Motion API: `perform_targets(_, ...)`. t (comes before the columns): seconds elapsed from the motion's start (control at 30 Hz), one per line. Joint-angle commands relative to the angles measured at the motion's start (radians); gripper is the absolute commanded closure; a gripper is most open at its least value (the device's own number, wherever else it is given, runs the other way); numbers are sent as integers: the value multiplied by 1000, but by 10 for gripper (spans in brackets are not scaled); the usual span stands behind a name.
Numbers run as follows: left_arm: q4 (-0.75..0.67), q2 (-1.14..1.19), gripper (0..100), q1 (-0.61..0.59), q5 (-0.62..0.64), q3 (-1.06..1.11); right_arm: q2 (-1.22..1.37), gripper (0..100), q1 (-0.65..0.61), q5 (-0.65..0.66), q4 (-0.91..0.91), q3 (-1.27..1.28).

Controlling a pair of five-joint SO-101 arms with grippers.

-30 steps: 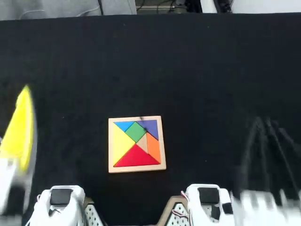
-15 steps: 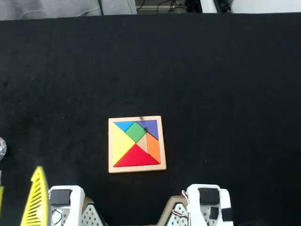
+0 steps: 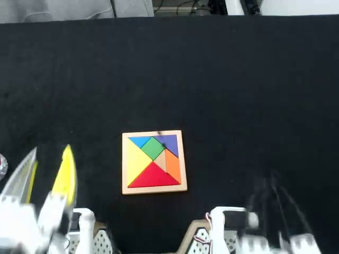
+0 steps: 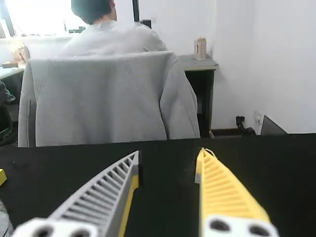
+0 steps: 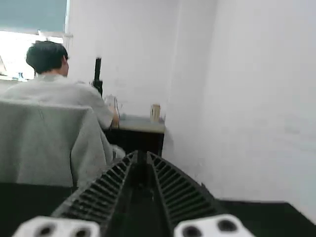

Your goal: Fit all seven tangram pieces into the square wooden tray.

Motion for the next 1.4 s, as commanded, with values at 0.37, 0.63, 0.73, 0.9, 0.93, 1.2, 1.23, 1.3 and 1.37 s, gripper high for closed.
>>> perform_targets(0.37, -1016, 15, 813, -62, -5, 845, -79, 984, 5, 5, -631, 625)
perform_targets(0.63, -1157, 28, 810, -50, -5, 1158, -81, 983, -3, 3, -657, 918)
perform_targets(0.73, -1120, 69, 809, 4, -5, 1162, -81, 983, -3, 3, -684, 1018)
perform_targets(0.9, -1108, 161, 809, 31, -2, 1167, -81, 983, 2, 3, -796, 1184)
perform_targets(0.93, -1108, 183, 809, 25, -2, 1168, -81, 983, 3, 3, -807, 1221)
perform_targets(1.2, -1106, 451, 808, -36, 0, 1168, -77, 983, -5, 2, -675, 1353)
perform_targets(1.23, -1106, 499, 808, -35, 0, 1168, -74, 983, -5, 2, -638, 1353)
perform_targets(1.3, -1106, 588, 810, -33, 0, 1162, -76, 983, -3, 2, -548, 1353)
perform_targets(1.37, -1096, 660, 812, -41, 0, 1158, -76, 983, -3, 2, -451, 1353)
